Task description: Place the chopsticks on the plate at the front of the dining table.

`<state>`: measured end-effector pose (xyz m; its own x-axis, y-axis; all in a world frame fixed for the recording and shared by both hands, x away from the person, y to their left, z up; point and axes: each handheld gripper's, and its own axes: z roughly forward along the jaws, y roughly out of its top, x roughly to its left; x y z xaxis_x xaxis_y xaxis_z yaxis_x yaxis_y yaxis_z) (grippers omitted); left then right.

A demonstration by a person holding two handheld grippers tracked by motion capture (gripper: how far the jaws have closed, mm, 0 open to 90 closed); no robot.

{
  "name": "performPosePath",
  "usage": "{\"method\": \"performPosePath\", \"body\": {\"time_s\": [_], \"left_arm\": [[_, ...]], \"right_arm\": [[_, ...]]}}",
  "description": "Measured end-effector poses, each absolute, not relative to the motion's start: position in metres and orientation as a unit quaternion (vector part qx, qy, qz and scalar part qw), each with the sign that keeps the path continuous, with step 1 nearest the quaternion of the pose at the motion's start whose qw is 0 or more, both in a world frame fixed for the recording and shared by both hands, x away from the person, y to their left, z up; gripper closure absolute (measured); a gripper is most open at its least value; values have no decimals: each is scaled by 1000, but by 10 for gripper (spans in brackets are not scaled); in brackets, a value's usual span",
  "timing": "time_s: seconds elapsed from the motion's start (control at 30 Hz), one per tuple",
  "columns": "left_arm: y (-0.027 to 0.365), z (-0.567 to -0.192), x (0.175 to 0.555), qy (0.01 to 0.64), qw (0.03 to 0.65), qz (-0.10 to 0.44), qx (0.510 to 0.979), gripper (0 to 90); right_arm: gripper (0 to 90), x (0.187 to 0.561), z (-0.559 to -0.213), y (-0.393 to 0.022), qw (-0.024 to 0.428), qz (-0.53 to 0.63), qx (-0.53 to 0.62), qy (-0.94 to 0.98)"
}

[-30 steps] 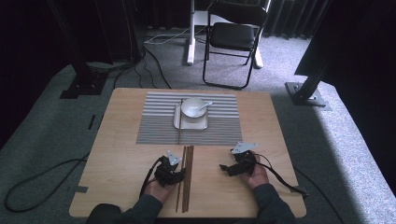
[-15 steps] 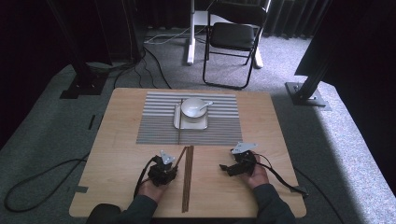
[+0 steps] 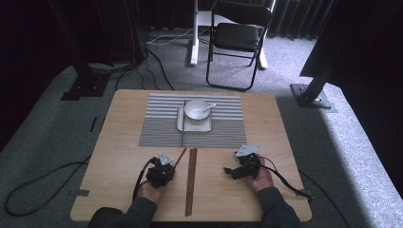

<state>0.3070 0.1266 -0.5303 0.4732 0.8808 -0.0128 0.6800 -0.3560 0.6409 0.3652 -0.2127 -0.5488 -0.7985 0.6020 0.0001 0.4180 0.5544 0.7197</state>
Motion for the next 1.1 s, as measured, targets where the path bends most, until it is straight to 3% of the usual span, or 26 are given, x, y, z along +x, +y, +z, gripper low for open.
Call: {"method": "performPosePath", "body": {"time_s": [1.1], "left_arm": [[149, -523, 318, 532, 316, 161, 769, 842]], "right_arm": [[121, 365, -549, -213, 124, 371, 292, 873]]}}
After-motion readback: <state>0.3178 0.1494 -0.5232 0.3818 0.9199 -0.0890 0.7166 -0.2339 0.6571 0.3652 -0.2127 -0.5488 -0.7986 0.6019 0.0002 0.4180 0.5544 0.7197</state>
